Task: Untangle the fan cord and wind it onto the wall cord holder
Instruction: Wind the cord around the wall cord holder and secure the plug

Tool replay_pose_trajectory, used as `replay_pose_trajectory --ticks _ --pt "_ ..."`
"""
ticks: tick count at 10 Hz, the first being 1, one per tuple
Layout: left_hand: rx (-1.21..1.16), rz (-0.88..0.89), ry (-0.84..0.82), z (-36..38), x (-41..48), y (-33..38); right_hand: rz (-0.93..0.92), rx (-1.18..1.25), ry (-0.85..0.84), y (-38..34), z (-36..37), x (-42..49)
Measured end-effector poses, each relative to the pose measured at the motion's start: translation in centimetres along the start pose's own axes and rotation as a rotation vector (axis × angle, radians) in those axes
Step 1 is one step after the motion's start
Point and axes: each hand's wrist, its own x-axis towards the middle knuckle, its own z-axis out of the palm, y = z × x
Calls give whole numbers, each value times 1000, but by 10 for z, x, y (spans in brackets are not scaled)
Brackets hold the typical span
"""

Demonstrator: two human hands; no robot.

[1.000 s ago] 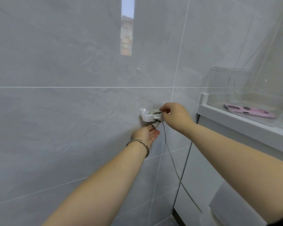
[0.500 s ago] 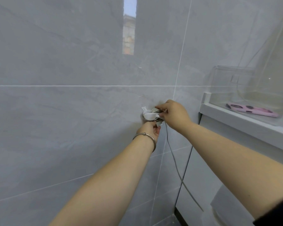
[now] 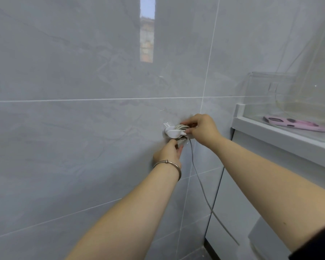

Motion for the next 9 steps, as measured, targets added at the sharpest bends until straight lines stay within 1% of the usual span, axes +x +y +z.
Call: replay_pose_trajectory --ticks 2,3,4,5,6,7,8,9 --pt "36 147 21 0 -8 3 8 66 -10 1 0 -2" --pt "39 190 35 1 -9 4 16 98 -19 3 0 -1" --pt "19 134 -16 -1 -4 8 5 86 -17 5 0 0" --pt "45 -15 -138 -6 1 18 -71 -123 28 6 5 -2" --pt "75 -100 -132 -6 -7 31 -248 -558 31 7 10 -12" --pt "259 -110 -155 -7 -18 40 -291 -727 -73 7 6 -24" --pt "448 -79 -191 -13 -24 41 -230 -689 -165 4 7 -36" --pt "666 155 -141 -19 -24 46 -208 -684 -213 -6 3 -42"
